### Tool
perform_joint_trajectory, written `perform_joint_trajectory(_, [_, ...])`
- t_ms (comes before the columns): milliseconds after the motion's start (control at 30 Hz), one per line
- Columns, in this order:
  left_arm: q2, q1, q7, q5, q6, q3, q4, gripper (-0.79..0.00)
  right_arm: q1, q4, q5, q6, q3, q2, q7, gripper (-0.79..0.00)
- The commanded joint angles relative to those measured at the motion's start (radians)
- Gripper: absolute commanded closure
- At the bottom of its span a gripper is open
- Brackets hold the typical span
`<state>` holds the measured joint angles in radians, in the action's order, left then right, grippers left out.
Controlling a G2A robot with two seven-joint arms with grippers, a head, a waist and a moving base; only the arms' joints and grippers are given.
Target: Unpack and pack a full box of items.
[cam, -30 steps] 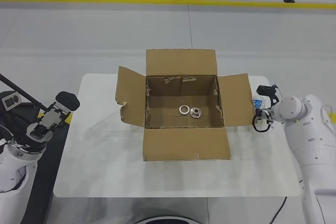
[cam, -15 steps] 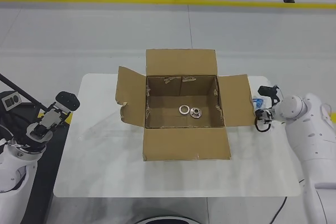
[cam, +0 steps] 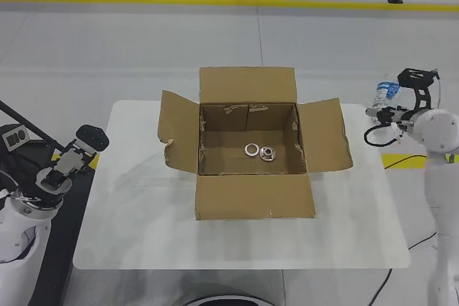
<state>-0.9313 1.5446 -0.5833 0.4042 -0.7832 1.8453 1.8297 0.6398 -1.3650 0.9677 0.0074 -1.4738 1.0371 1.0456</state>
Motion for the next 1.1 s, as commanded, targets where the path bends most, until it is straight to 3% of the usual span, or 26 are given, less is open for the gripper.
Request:
perform_joint_trajectory(0, [0.000,0.000,0.000,0.000,0.000,0.000,0.000,-0.785,0.041,-0.169,0.024,0.014,-0.018,-0.005,-0.002,0.000])
perform_joint_trajectory(133, [0.000,0.000,0.000,0.000,0.000,0.000,0.000,-0.785,0.053,-0.344,0.026,-0.006,0.025,-0.002,-0.008,0.000])
perform_joint_trajectory(300, [0.000,0.000,0.000,0.000,0.000,0.000,0.000,-0.785,-0.048,-0.335,-0.051,-0.140,0.179,0.017,-0.023,0.000])
perform_joint_trajectory(567, [0.000,0.000,0.000,0.000,0.000,0.000,0.000,-0.785,-0.290,-0.080,-0.188,-0.441,0.526,0.087,0.000,0.000])
perform_joint_trajectory(733, [0.000,0.000,0.000,0.000,0.000,0.000,0.000,-0.785,-0.383,0.077,-0.275,-0.621,0.686,0.136,0.025,0.000])
perform_joint_trajectory(900, [0.000,0.000,0.000,0.000,0.000,0.000,0.000,-0.785,-0.424,0.192,-0.350,-0.714,0.797,0.179,0.037,0.000])
perform_joint_trajectory(1067, [0.000,0.000,0.000,0.000,0.000,0.000,0.000,-0.785,-0.459,0.320,-0.363,-0.713,0.903,0.234,0.033,0.000])
